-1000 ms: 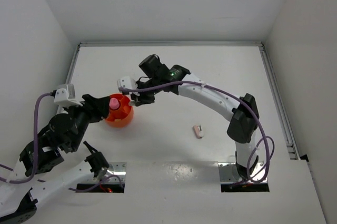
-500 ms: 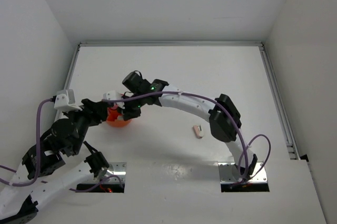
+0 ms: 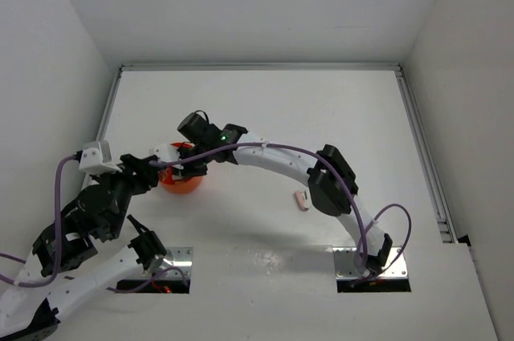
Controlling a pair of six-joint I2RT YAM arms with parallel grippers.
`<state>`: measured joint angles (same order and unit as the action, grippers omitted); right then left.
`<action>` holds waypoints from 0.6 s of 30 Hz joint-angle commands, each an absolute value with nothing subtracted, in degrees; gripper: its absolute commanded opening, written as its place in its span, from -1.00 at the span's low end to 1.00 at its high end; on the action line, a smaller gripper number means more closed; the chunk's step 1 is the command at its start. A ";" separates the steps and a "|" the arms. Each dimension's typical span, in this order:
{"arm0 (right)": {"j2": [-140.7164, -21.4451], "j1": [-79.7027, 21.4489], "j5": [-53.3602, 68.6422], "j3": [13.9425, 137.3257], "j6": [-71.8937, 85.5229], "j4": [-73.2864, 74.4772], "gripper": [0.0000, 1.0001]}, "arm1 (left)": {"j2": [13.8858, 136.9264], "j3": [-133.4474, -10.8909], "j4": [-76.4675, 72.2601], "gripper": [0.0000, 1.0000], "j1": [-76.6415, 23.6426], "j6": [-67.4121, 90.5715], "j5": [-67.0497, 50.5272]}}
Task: Sort the stationery into containers
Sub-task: Place the stationery in the storage box.
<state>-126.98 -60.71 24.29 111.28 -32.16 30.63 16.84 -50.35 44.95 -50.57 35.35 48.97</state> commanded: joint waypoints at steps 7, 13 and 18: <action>-129.72 -63.90 19.43 113.38 -35.51 26.54 -0.99 | 16.96 -49.57 40.96 0.27 -50.98 35.95 45.70; -130.78 -64.42 18.37 113.38 -34.99 25.93 -0.84 | 16.96 -49.57 40.96 0.27 -50.98 35.95 45.18; -130.78 -64.95 18.37 112.85 -34.98 25.93 -0.34 | 16.96 -49.57 40.96 0.27 -50.98 35.95 45.18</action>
<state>-128.97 -61.45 20.78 111.48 -34.63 28.05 16.69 -49.60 47.75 -50.52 34.65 50.54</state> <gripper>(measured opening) 0.298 0.632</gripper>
